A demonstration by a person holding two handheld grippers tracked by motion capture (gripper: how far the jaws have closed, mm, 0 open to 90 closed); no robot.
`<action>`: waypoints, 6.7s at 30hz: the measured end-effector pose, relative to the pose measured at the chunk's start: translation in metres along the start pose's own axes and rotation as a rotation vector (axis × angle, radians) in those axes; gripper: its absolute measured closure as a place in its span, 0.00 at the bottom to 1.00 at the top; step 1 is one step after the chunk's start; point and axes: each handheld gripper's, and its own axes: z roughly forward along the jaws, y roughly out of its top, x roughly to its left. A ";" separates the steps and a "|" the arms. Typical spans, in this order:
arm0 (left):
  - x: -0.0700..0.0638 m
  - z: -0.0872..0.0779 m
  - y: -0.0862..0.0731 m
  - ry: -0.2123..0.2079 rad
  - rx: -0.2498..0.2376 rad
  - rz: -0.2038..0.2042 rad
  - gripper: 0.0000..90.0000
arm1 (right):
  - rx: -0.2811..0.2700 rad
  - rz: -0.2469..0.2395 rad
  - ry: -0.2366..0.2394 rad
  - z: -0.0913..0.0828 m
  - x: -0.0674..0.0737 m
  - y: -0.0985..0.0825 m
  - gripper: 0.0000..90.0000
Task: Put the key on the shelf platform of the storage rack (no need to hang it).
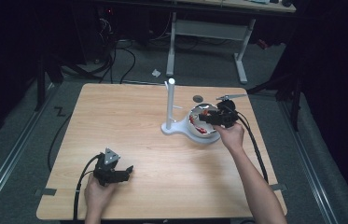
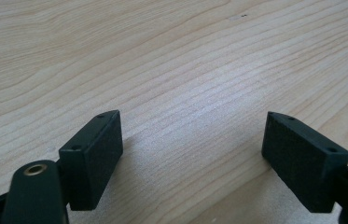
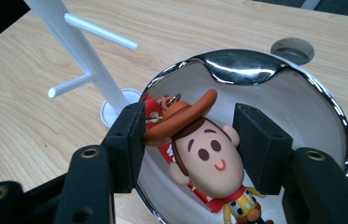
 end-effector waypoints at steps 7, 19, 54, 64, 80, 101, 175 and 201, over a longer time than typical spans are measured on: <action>0.000 0.000 0.000 0.000 0.000 0.000 0.23 | 0.021 -0.006 -0.013 0.008 0.001 -0.002 0.51; 0.000 0.000 0.000 0.000 0.000 0.000 0.23 | 0.062 -0.013 -0.058 0.018 0.001 -0.005 0.51; 0.000 0.000 0.000 0.000 0.000 0.000 0.23 | -0.045 -0.044 -0.109 -0.036 -0.009 -0.012 0.57; 0.000 0.000 0.000 0.000 -0.001 0.000 0.23 | -0.058 -0.069 -0.137 -0.058 -0.008 -0.024 0.57; 0.000 0.000 0.000 0.000 -0.001 0.000 0.23 | -0.103 -0.069 -0.129 -0.085 -0.008 -0.038 0.56; 0.000 0.000 0.000 0.000 -0.001 0.000 0.23 | -0.171 -0.033 -0.099 -0.114 -0.005 -0.069 0.55; 0.000 0.000 0.000 0.000 -0.001 0.000 0.23 | -0.088 -0.049 0.049 -0.044 0.046 -0.141 0.54; 0.000 0.000 0.000 0.002 -0.002 0.002 0.23 | -0.027 -0.134 0.000 -0.010 0.063 -0.150 0.51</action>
